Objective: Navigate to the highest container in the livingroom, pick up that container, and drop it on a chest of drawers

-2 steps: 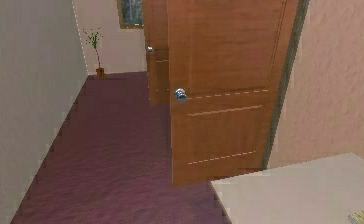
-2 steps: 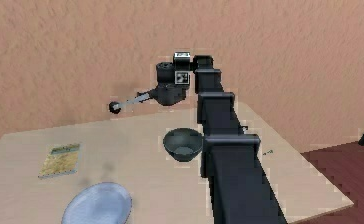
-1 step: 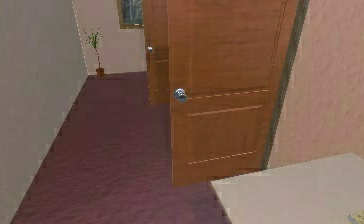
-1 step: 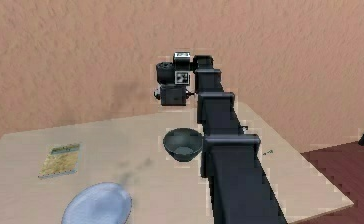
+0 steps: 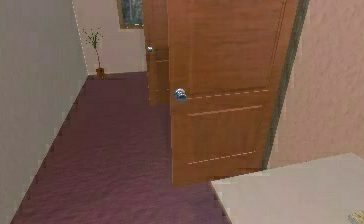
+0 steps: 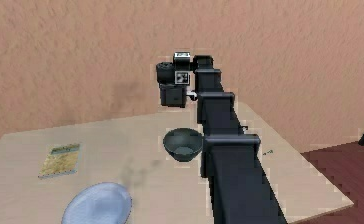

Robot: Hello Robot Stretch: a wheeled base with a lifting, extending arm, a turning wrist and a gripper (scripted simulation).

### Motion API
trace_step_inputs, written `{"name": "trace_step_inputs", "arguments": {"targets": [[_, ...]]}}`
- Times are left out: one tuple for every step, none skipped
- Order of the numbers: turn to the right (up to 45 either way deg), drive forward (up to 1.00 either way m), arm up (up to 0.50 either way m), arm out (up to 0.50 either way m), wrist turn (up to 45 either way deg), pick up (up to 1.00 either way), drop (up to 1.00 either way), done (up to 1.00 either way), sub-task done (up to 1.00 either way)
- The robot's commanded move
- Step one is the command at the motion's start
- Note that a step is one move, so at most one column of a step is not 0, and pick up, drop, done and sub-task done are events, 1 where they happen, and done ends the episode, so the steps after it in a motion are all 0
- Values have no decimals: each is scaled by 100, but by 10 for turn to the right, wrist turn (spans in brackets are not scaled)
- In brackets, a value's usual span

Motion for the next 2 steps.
{"name": "trace_step_inputs", "arguments": {"targets": [[0,0,-26,0,0,0,0,0,0],[0,0,0,0,0,100,0,0,0]]}}
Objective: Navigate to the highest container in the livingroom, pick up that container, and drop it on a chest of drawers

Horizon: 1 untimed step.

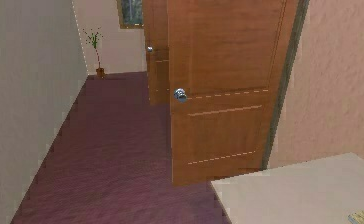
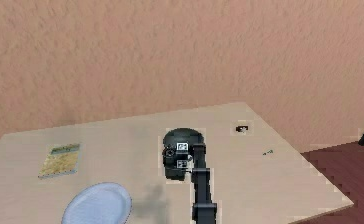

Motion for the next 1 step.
{"name": "trace_step_inputs", "arguments": {"targets": [[0,0,10,0,0,0,0,0,0]]}}
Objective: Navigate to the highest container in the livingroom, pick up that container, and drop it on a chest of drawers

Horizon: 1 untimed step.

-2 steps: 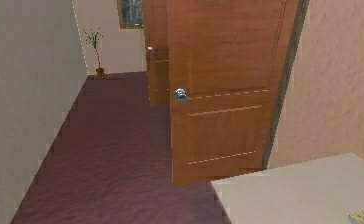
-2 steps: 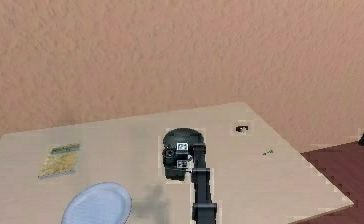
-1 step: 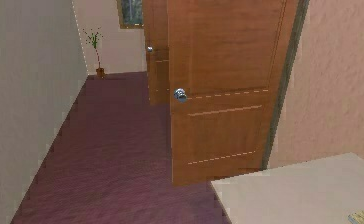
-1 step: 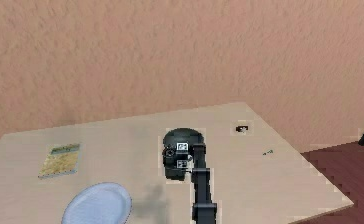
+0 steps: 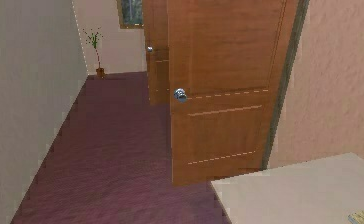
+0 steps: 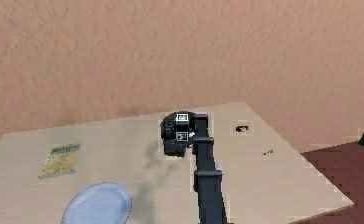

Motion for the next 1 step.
{"name": "trace_step_inputs", "arguments": {"targets": [[0,0,16,0,0,0,0,0,0]]}}
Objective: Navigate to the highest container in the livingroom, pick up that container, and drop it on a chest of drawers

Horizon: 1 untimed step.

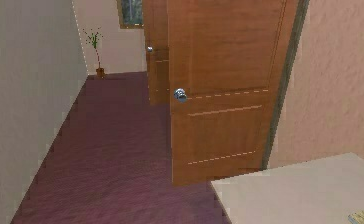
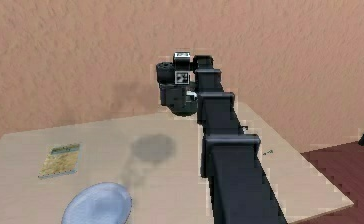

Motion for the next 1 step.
{"name": "trace_step_inputs", "arguments": {"targets": [[0,0,0,0,-450,0,0,0,0]]}}
